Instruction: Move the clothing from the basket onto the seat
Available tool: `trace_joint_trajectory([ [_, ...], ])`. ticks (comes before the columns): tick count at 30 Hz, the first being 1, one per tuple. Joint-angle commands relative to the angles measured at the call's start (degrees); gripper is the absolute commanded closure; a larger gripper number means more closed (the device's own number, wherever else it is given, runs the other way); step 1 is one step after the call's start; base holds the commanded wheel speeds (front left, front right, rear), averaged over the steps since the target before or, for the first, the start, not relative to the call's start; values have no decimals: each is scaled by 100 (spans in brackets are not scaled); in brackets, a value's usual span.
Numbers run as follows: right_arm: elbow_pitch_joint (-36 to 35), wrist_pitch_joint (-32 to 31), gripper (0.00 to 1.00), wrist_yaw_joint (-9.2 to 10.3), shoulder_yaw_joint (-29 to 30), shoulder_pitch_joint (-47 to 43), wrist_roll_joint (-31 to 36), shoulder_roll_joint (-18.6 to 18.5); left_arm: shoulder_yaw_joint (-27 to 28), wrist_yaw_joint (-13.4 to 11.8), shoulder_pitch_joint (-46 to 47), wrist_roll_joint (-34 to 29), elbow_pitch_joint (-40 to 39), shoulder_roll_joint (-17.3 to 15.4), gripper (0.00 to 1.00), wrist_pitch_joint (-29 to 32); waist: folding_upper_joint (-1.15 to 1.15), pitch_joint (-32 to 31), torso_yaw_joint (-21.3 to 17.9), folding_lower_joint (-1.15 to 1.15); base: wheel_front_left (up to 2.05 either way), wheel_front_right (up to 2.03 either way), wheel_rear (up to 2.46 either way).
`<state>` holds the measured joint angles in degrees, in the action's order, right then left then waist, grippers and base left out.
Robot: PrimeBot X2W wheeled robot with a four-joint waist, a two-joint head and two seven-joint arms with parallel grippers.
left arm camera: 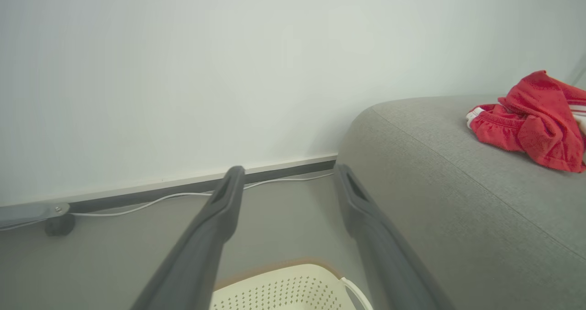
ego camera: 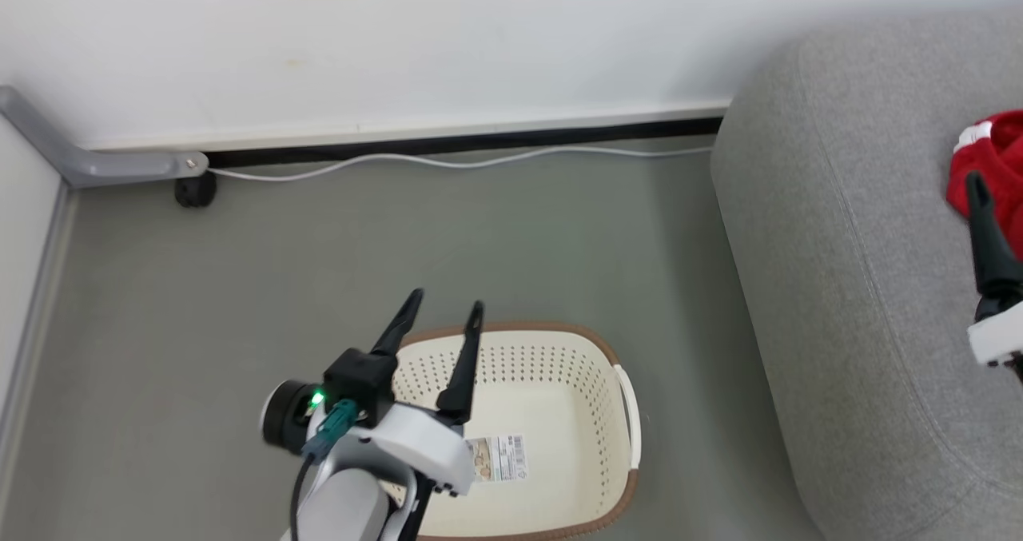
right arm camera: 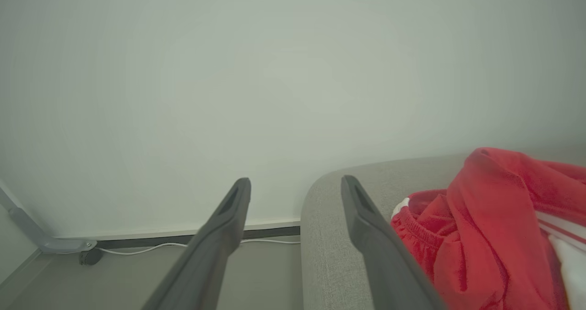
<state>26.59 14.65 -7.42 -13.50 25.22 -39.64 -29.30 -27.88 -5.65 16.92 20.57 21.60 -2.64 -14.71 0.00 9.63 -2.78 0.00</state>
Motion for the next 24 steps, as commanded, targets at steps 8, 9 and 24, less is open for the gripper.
trace_joint_trajectory([
  [8, -404, 35, 0, -7, -30, -639, 365, 285, 1155, -33, -655, -343, -256, -36, 0, -29, 0, -583, 276, 0, 0, 0, 0],
  [9, -433, 35, 0, -7, -56, -708, 412, 340, 1260, -27, -739, -376, -263, -36, 0, -29, 0, -639, 287, 0, 0, 0, 0],
  [24, -951, 35, 0, -7, 10, -1627, 1125, 1041, 2244, -41, -1687, -798, -643, -26, 0, -29, 0, -1059, 367, 0, 0, 0, 0],
])
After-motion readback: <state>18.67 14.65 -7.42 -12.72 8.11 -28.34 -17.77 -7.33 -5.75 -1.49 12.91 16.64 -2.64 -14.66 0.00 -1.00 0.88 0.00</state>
